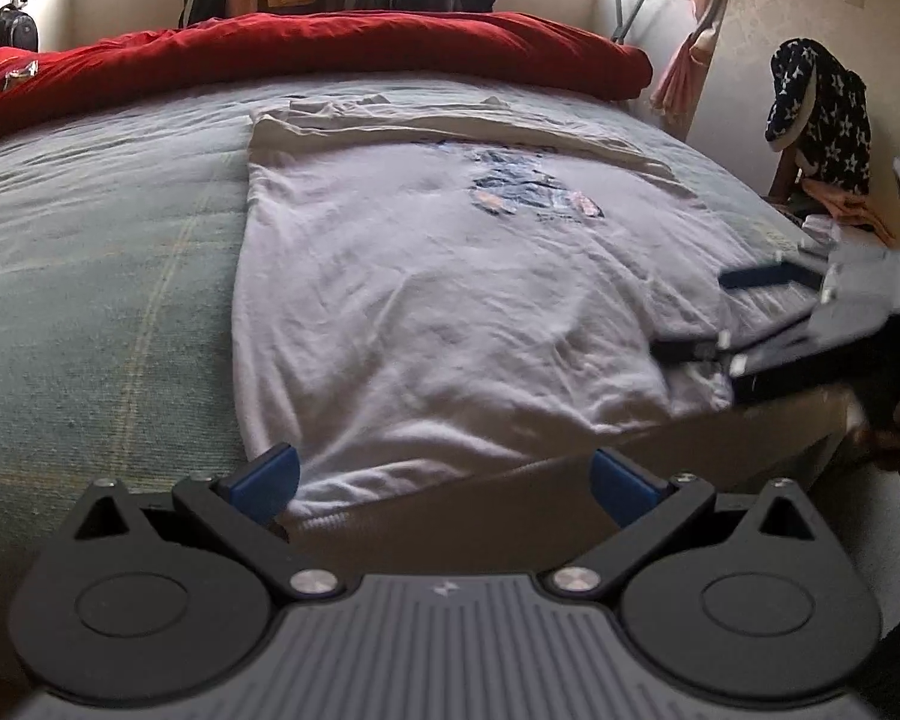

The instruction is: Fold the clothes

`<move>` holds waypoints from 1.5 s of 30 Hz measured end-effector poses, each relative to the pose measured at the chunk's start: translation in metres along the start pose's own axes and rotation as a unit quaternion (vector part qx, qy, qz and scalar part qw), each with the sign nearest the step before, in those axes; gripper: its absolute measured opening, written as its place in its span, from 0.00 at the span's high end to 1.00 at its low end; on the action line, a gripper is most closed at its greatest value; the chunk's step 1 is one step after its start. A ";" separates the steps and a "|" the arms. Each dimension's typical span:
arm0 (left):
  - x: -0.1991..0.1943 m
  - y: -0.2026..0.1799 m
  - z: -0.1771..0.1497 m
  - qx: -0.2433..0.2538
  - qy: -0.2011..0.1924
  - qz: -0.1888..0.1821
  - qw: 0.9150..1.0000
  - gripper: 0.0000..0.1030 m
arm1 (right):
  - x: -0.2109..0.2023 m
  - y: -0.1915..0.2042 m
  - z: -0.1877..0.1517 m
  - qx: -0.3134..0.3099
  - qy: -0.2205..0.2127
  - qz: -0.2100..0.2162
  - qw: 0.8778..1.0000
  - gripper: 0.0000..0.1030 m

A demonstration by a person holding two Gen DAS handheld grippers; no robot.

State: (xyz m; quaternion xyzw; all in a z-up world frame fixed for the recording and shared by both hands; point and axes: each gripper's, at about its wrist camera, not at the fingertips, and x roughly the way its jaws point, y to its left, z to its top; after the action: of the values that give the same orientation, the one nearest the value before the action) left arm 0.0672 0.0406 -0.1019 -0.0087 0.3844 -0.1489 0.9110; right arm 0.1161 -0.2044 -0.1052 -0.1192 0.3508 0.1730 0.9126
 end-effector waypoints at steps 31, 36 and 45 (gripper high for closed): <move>0.007 -0.006 0.006 0.017 0.025 0.026 0.999 0.01 | -0.026 -0.082 -0.010 0.141 -0.061 0.023 0.988 0.00; 0.003 -0.004 0.008 0.003 0.018 0.027 0.999 0.01 | 0.014 -0.097 -0.006 0.166 -0.032 0.008 0.986 0.00; -0.009 -0.001 0.032 -0.003 -0.014 0.028 1.000 0.01 | 0.008 -0.114 0.003 0.201 -0.058 -0.007 0.978 0.00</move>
State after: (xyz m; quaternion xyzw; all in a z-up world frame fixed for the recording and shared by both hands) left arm 0.0835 0.0390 -0.0724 -0.0025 0.3720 -0.1222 0.9202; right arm 0.1691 -0.3054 -0.0974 0.0745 0.3238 0.0992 0.9379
